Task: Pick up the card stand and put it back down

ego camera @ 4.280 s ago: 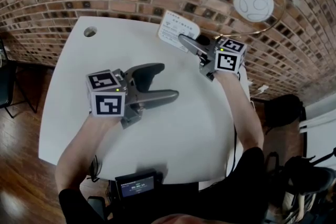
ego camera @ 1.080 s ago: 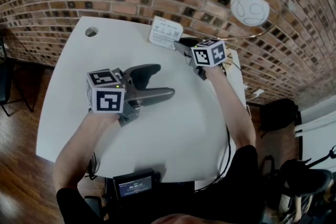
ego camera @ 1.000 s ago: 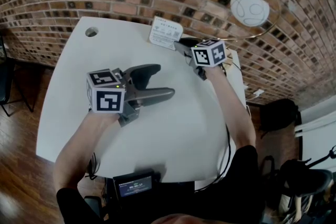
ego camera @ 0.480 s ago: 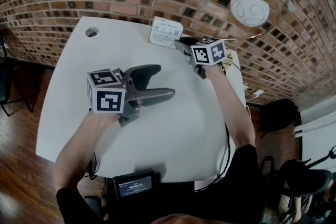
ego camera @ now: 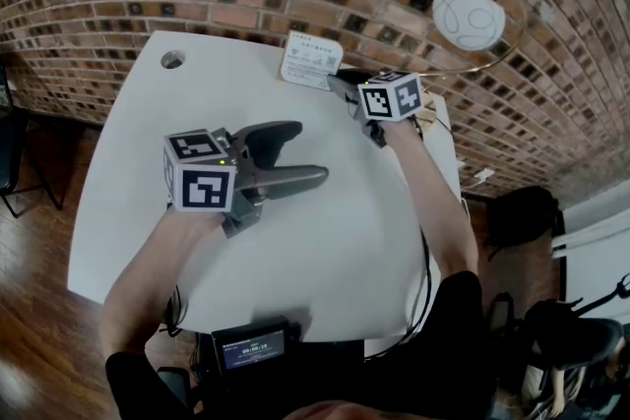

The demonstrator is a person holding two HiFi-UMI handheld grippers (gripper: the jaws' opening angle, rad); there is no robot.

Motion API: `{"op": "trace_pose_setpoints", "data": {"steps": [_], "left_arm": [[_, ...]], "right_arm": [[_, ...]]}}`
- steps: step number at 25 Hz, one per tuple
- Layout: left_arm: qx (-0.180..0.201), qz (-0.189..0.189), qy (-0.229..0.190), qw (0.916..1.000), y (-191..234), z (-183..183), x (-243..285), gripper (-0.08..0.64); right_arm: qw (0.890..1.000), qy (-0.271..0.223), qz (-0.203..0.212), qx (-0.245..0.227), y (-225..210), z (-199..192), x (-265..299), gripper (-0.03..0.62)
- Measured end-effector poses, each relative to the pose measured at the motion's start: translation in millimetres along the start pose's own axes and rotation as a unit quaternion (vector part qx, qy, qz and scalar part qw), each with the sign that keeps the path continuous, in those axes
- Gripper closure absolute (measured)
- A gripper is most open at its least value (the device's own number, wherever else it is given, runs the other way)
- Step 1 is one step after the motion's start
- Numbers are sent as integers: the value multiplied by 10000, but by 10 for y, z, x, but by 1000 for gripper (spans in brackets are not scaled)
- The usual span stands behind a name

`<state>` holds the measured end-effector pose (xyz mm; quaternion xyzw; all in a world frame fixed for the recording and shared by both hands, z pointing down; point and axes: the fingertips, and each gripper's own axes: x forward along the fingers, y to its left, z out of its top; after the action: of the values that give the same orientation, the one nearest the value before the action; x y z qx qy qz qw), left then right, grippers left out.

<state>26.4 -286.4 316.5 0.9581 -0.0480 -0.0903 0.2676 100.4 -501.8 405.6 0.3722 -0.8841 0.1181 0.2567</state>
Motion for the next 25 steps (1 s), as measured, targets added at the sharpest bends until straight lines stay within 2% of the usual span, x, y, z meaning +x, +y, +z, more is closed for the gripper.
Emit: {"op": "trace_pose_setpoints", "data": {"steps": [25], "left_arm": [[-6,-9,13,10000,1,0,-1,114]], "right_arm": [[9999,-47,-8,101,2,-3,-41,486]]}}
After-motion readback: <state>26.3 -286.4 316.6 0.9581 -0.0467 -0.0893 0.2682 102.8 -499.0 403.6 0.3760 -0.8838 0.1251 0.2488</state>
